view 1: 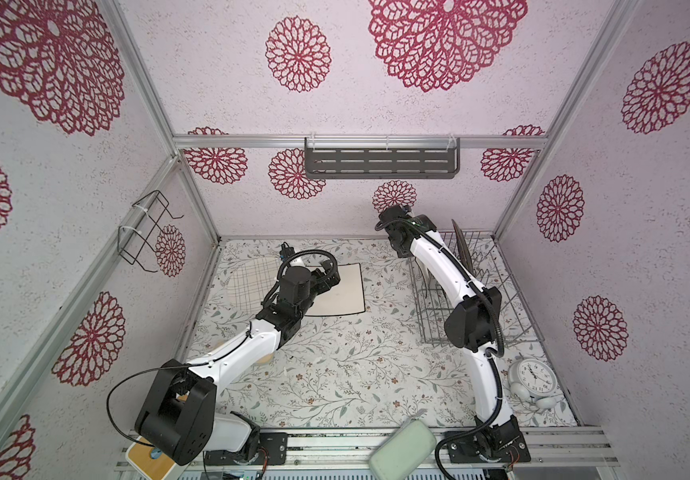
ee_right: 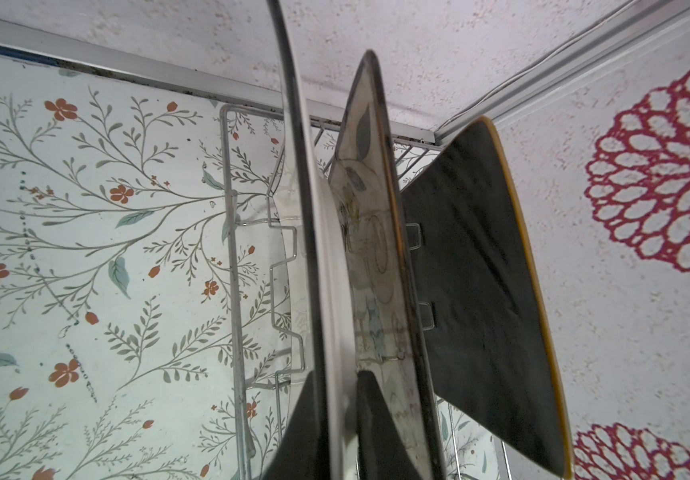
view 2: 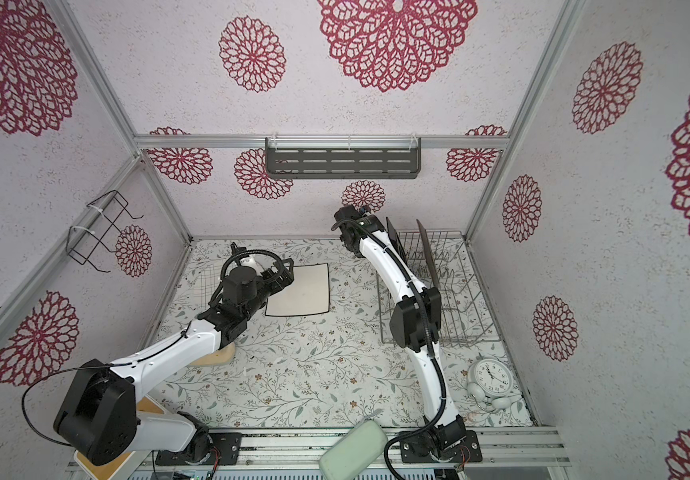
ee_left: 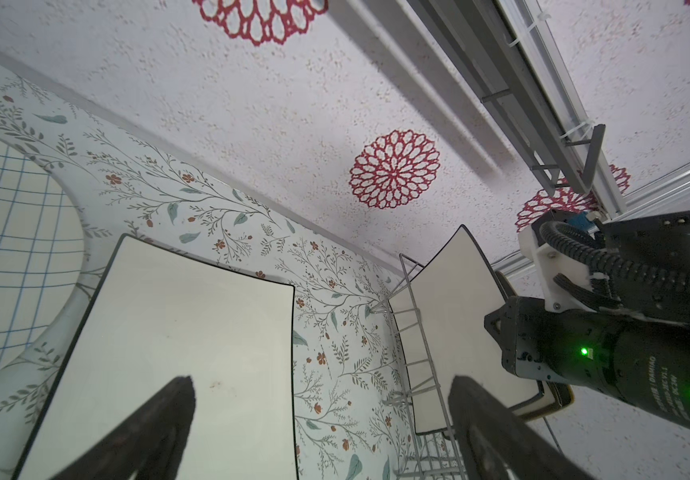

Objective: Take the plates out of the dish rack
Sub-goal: 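Close the right gripper on the white square plate's top edge in the rack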

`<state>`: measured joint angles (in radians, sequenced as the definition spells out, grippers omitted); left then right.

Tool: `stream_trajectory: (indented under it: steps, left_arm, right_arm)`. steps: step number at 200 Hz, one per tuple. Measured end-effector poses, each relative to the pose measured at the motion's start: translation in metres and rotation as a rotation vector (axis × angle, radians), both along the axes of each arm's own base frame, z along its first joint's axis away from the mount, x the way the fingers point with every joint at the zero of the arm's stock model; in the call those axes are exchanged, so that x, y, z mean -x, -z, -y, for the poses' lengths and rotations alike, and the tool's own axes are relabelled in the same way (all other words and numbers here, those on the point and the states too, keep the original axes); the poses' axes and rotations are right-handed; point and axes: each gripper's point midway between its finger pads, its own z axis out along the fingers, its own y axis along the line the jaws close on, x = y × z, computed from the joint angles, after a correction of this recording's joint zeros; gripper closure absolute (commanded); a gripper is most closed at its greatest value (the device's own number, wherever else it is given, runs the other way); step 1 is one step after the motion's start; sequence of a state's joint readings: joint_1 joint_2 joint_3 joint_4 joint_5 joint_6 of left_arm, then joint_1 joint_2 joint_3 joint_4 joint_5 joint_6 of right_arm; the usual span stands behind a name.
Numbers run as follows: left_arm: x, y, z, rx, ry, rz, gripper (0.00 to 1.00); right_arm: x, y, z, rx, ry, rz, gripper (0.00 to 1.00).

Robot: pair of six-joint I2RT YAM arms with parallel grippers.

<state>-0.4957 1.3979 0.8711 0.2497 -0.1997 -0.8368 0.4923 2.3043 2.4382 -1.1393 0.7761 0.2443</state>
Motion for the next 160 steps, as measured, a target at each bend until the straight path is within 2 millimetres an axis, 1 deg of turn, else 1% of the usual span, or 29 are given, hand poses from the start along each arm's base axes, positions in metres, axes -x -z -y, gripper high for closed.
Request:
stream_trajectory:
  steps: [39,73,117,160]
  left_arm:
    - [0.000,0.000,0.000,-0.001,0.000,-0.002,0.00]
    - [0.000,-0.001,0.001,0.000,0.001,0.000,0.00]
    - [0.000,-0.004,0.002,0.003,0.003,0.007,0.00]
    - [0.001,-0.005,0.004,0.001,0.001,0.009,0.00]
  right_arm:
    - [0.000,-0.001,-0.002,0.020,-0.014,-0.005,0.92]
    - [0.001,-0.002,-0.003,0.034,-0.025,-0.009,1.00]
    - [0.002,-0.004,-0.005,0.067,-0.039,-0.009,1.00]
    - [0.003,-0.012,-0.012,0.127,-0.059,0.011,1.00]
